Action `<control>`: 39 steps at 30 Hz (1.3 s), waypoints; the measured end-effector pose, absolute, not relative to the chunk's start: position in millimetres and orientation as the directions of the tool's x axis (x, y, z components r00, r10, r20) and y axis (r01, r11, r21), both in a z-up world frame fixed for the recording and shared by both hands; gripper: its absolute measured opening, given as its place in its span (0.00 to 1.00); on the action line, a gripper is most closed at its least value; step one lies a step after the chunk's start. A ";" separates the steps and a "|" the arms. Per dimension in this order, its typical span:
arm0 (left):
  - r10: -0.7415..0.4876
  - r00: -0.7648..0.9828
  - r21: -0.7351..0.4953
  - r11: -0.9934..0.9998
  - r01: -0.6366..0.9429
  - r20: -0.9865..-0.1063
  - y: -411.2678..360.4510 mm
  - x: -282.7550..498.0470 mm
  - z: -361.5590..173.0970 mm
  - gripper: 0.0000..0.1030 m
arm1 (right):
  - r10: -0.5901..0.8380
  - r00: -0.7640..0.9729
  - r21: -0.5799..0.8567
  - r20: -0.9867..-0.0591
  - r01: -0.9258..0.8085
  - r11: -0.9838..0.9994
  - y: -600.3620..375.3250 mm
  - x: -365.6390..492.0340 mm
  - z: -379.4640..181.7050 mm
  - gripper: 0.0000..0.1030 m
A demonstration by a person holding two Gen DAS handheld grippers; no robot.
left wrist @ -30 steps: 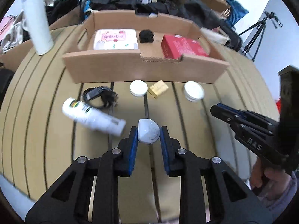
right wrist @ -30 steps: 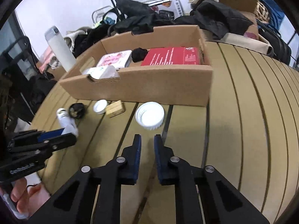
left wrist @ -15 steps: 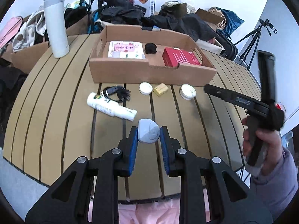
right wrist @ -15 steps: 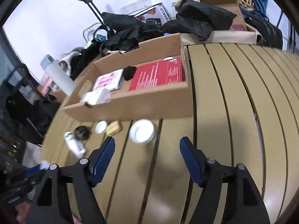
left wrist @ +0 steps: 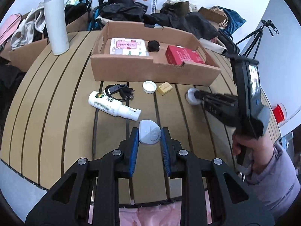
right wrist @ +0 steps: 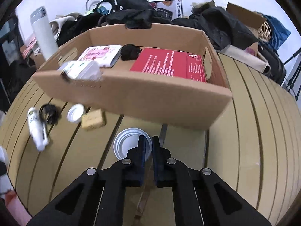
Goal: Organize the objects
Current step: 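Grasp the white oval item with the left gripper while the right gripper grasps a white round tin, then carry the oval item with the left gripper while the right gripper carries the tin into the box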
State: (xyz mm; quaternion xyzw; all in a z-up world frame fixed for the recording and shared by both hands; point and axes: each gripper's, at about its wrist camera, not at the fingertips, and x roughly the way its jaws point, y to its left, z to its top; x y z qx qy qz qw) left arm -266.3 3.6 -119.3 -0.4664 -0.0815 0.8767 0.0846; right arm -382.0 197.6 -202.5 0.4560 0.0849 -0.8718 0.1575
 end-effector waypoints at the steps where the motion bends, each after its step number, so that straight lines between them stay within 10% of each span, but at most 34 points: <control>1: 0.227 -0.553 -0.224 -0.972 -0.075 -0.802 4.1 -263.6 -116.6 0.20 | -0.196 -0.536 -0.007 -0.821 0.352 -0.936 199.9 -373.2 -199.6 0.06; 16: 0.369 -0.552 -0.307 -0.929 -0.206 -0.748 37.4 -219.8 -89.8 0.20 | -0.190 -0.598 0.050 -0.779 0.242 -0.969 285.1 -218.1 -123.8 0.06; 26: 0.547 -0.486 -0.478 -0.836 -0.269 -0.682 26.2 -383.2 -72.7 0.20 | -0.363 -0.616 0.128 -0.699 0.392 -0.911 237.3 -346.4 -79.1 0.06; 32: 0.414 -0.412 -0.353 -0.910 -0.219 -0.812 38.7 -459.9 -134.3 0.20 | -0.393 -0.513 0.186 -0.763 0.407 -0.894 187.0 -450.9 -107.2 0.06; 39: 0.303 -0.509 -0.249 -0.953 -0.173 -0.806 13.1 -470.6 -146.4 0.49 | -0.333 -0.442 0.132 -0.833 0.427 -0.895 145.7 -493.9 -157.1 0.06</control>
